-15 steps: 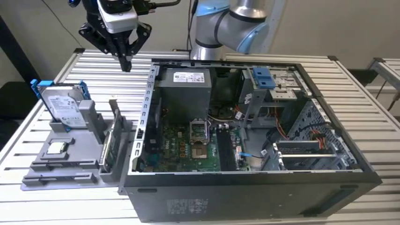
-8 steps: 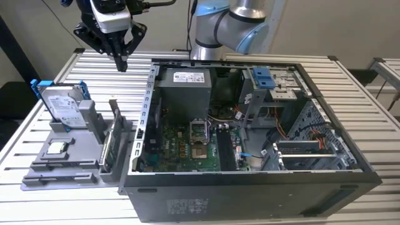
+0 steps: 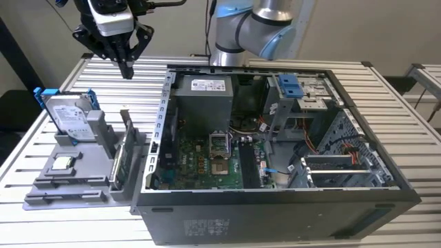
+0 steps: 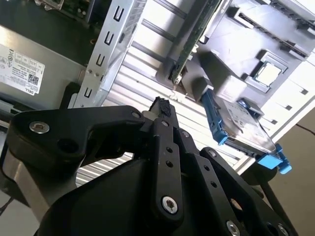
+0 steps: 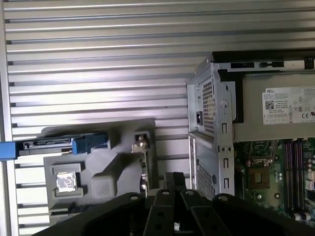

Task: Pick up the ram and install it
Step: 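Reach for the ram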

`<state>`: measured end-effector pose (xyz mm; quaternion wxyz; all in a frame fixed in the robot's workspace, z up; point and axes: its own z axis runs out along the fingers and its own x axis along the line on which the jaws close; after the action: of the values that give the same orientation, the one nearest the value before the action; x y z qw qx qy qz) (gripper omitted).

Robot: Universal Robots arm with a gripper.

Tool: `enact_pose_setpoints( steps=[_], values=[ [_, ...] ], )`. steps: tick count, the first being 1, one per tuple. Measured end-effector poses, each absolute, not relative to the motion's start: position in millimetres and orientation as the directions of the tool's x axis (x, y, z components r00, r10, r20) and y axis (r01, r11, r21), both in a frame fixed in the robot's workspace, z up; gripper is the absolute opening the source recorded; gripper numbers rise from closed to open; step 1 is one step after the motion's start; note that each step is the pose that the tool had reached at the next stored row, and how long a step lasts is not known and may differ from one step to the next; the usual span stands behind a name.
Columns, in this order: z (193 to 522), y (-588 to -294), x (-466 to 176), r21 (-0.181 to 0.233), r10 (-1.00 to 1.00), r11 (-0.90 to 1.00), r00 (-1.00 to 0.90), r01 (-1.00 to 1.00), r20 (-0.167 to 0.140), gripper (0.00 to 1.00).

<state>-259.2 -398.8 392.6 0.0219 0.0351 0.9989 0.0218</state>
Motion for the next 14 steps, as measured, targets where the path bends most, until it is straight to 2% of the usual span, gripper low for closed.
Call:
enact_pose_setpoints(
  steps=[14],
  values=[
    [392.6, -398.8, -283.4, 0.045, 0.071, 0.997, -0.996, 0.069, -0.046, 0.11]
  ],
)
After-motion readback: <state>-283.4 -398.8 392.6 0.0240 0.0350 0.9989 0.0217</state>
